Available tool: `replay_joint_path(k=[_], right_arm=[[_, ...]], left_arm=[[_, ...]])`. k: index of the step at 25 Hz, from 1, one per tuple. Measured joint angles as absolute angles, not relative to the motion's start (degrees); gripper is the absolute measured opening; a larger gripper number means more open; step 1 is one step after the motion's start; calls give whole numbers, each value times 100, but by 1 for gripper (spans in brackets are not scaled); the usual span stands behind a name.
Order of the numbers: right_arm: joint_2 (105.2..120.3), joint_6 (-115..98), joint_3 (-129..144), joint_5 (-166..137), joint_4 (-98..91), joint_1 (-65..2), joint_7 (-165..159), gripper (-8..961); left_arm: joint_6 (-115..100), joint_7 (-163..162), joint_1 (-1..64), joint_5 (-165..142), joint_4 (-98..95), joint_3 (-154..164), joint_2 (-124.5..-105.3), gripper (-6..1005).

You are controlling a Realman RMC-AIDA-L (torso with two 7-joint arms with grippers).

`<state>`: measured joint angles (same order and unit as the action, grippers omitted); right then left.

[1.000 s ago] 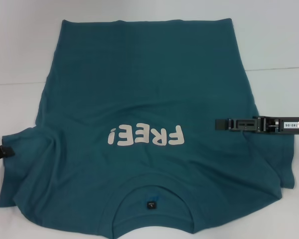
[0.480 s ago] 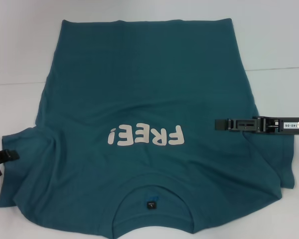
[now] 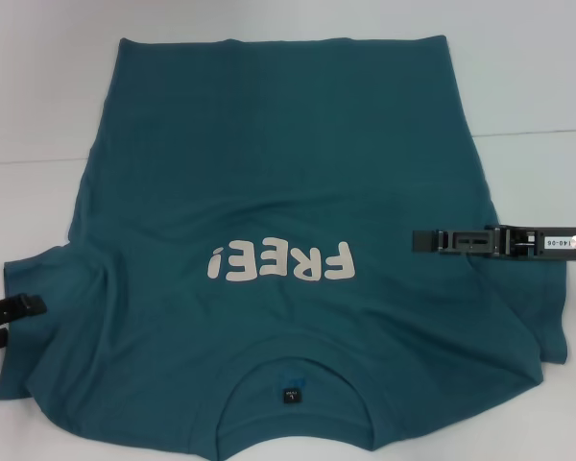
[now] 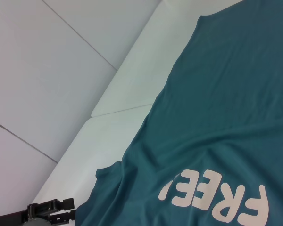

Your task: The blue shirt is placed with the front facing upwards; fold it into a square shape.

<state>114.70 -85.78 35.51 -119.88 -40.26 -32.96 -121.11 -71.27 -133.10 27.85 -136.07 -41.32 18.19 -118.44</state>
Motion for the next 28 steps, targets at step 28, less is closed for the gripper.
replay_joint_path(k=[28], right_arm=[[11451,-8578,3472,-11981,-4025,-3260,-12058,915]], left_arm=[[-7048,-13693,3007,-13676,-4043,2111,-11795,490]])
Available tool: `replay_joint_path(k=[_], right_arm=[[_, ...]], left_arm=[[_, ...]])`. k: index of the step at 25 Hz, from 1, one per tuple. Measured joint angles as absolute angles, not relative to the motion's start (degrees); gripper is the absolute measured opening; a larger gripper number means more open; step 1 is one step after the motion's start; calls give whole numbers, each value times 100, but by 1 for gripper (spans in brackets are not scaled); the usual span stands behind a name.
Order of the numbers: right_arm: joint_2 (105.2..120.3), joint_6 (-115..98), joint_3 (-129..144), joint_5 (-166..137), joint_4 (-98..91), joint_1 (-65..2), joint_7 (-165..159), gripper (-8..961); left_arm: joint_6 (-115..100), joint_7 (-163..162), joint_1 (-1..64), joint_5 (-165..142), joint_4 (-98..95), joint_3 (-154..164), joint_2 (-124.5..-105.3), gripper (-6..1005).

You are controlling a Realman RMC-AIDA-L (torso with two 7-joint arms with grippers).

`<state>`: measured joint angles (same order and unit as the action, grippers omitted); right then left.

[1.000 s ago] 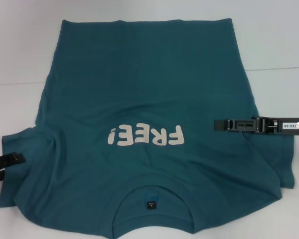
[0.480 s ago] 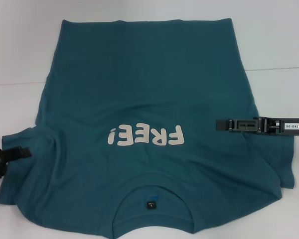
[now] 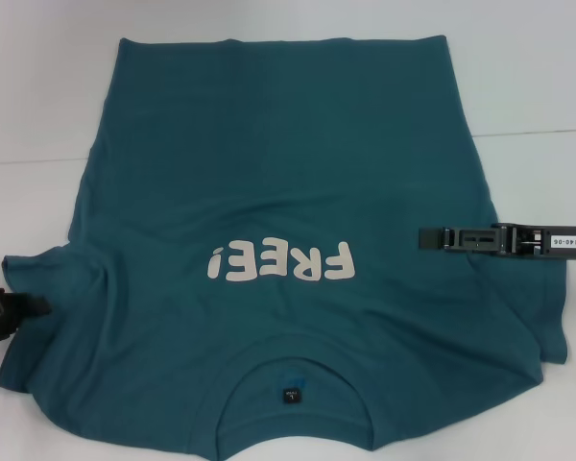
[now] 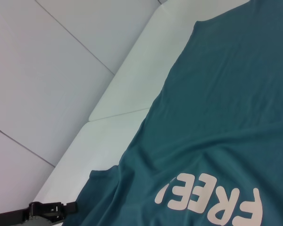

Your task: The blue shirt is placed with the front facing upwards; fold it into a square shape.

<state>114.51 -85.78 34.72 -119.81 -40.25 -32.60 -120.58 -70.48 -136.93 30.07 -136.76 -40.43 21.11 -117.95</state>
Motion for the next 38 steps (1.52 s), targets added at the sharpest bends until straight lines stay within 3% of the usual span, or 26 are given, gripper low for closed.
replay_joint_path(k=[2,7,18,38], right_arm=[[11452,-8578,3472,-11979,-4025,-3261,-12051,915],[11452,-8594,3471,-11979,-4025,-3257,-12041,915],[11453,-8619,3418,-11979,-4025,-3251,-12037,915],[11470,-8642,3419,-11980,-4025,-3243,-12047,915]], left_arm=[[-7051,-13693,3006,-13676,-4047,2111,-11795,349],[-7056,-13702,3006,-13676,-4069,2109,-11795,115],[-7025,-13717,3035,-13763,-4332,2086,-11704,21],[-6678,-14223,3372,-14625,-4782,1995,-11444,23]])
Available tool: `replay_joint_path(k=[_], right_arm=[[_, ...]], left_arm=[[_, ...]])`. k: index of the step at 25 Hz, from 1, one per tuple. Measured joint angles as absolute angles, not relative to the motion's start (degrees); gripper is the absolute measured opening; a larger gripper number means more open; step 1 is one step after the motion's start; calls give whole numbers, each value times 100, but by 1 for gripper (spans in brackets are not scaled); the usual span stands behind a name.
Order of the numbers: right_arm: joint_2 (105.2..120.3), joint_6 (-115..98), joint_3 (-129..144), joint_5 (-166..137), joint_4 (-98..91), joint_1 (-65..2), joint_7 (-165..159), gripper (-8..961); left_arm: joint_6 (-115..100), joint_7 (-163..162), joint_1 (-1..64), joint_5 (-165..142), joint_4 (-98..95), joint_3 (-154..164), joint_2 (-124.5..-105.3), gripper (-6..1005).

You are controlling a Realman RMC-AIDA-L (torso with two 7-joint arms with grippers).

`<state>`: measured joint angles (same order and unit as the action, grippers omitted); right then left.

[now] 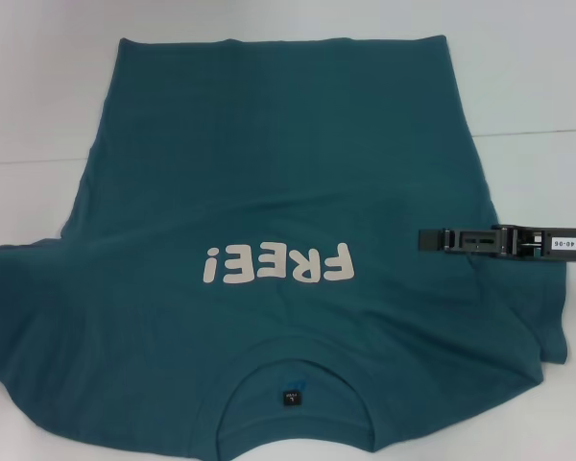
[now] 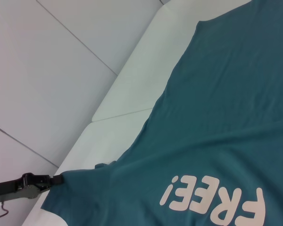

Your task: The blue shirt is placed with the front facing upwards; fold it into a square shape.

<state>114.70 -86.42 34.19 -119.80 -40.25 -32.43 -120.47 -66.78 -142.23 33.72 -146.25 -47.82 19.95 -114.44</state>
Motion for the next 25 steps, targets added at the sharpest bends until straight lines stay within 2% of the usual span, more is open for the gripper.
replay_joint_path(k=[19,25], right_arm=[[11500,-8636,3430,-11980,-4025,-3266,-12036,915],[11504,-8640,3435,-11980,-4007,-3245,-12032,915]], left_arm=[[-8084,-14843,3770,-14579,-5073,2059,-11347,25],[-8168,-14915,3903,-14299,-5017,2087,-11530,26]])
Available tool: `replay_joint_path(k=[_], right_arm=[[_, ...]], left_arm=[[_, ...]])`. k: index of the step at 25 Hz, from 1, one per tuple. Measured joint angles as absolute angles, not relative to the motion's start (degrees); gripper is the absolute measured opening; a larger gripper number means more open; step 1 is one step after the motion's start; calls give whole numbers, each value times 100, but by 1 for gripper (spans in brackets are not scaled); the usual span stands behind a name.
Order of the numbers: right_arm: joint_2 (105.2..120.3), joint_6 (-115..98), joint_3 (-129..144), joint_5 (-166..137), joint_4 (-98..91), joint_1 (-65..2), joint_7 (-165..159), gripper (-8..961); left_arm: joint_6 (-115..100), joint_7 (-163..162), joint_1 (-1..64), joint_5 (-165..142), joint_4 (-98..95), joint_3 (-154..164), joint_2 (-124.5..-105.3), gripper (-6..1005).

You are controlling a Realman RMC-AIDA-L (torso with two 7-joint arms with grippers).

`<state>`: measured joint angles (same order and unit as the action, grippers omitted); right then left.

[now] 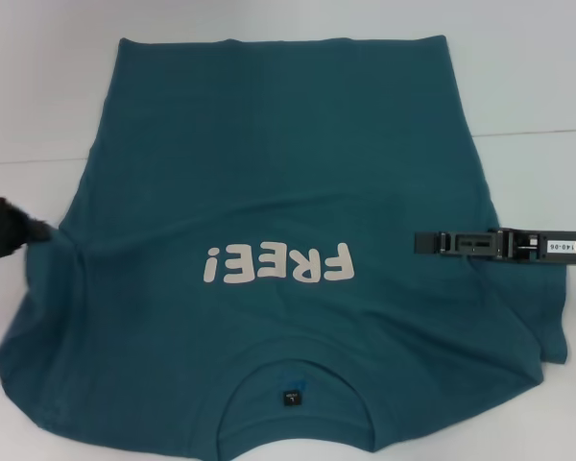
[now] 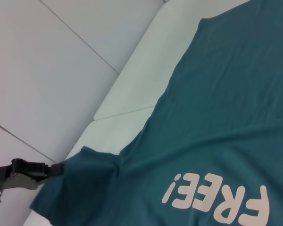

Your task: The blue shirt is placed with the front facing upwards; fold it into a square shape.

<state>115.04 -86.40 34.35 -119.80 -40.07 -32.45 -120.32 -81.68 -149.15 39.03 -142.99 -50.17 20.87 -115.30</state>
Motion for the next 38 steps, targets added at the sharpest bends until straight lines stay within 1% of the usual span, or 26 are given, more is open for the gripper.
replay_joint_path(k=[2,7,12,14,20,24,31,34,38], right_arm=[[11505,-8641,3428,-11980,-3999,-3243,-12032,915],[11505,-8638,3422,-11980,-3997,-3243,-12032,915],[11505,-8607,3419,-11980,-3997,-3244,-12034,915],[11505,-8603,3418,-11980,-3997,-3241,-12041,915],[11500,-8595,3418,-11979,-3999,-3239,-12043,915],[11498,-8595,3418,-11981,-3999,-3241,-12044,915],[11478,-8596,3418,-11989,-3926,-3243,-12051,915],[11478,-8568,3419,-11991,-3924,-3243,-12043,915],[11464,-8551,3419,-11996,-3921,-3243,-12018,915]], left_arm=[[-8056,-14898,3915,-14184,-4910,2105,-11599,26],[-7635,-14859,4031,-14091,-4356,2128,-11666,27],[-6865,-14872,4083,-13956,-4016,2127,-11898,28],[-6599,-14870,4123,-13848,-3827,2127,-11943,29],[-5995,-14758,4303,-13567,-3281,2127,-11979,30],[-5987,-14470,4353,-13422,-3239,2145,-11988,74],[-6068,-14373,4321,-13385,-3385,2634,-11919,151],[-6276,-14257,4305,-13221,-3483,2643,-11927,380],[-6610,-14072,4134,-12798,-3624,2620,-11899,468]])
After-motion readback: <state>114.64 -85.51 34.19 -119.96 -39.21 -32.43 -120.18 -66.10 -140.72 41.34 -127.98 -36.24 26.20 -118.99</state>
